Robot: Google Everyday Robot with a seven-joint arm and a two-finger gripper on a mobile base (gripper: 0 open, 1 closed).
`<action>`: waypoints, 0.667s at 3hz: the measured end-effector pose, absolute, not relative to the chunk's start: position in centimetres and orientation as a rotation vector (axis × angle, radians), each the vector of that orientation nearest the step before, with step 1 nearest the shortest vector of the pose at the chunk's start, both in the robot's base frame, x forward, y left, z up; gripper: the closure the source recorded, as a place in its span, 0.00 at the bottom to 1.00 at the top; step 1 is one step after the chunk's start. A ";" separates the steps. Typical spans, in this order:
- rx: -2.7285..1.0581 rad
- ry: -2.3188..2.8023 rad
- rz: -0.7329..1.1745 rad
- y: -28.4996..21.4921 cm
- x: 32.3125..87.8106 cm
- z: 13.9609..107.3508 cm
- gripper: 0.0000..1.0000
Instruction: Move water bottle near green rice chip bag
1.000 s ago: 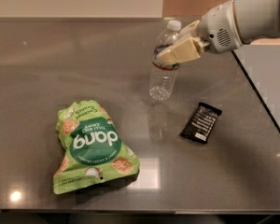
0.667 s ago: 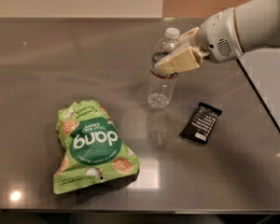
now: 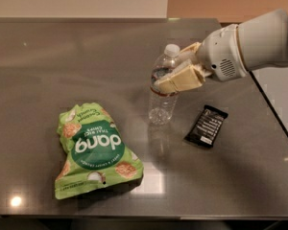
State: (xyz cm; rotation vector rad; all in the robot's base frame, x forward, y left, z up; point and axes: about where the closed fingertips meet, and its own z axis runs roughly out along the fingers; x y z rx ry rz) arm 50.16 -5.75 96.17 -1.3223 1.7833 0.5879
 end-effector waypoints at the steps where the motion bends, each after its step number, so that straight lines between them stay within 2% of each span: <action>1: -1.348 1.750 0.604 -4.6 49.0 96.0 1.00; 2: -1.373 1.726 0.617 -3.5 48.2 95.9 1.00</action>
Offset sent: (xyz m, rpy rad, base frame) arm -0.0278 0.0298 -0.0060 0.0211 -0.0249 0.0855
